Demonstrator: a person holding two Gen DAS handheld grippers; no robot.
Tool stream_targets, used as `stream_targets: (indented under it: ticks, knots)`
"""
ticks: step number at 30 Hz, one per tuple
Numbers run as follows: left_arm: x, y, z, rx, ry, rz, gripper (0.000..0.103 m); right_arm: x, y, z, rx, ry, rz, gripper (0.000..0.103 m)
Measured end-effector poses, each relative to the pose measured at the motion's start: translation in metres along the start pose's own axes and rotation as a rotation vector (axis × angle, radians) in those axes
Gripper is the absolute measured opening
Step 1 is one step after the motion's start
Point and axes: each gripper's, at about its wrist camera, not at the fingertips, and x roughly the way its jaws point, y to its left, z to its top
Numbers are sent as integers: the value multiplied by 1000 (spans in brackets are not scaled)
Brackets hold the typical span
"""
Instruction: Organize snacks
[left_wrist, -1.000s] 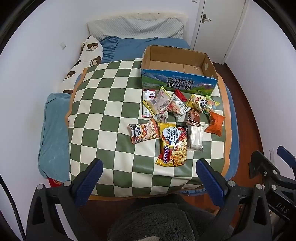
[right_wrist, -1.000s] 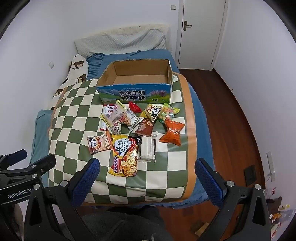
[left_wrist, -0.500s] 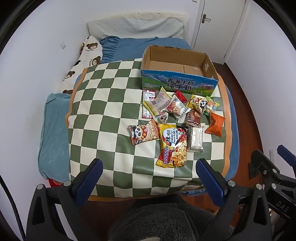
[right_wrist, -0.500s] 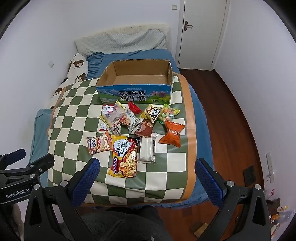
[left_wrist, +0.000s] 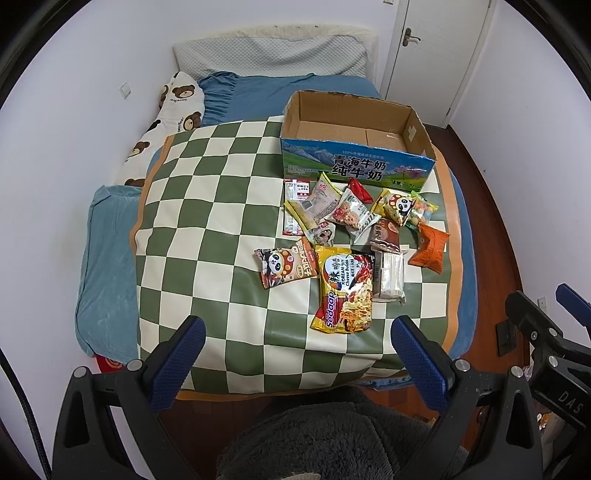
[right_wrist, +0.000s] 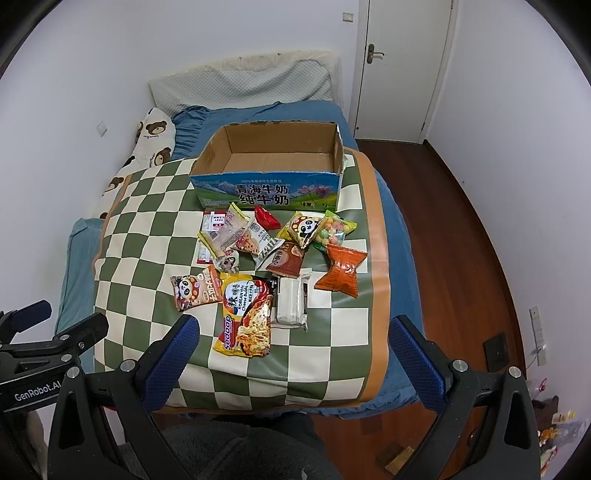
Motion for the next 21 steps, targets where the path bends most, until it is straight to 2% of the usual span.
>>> stream_targets:
  ticks: [21]
  knots:
    - [0,-1,0,0,-3,-3,103,-1,-3,2,2,-4,-3,103]
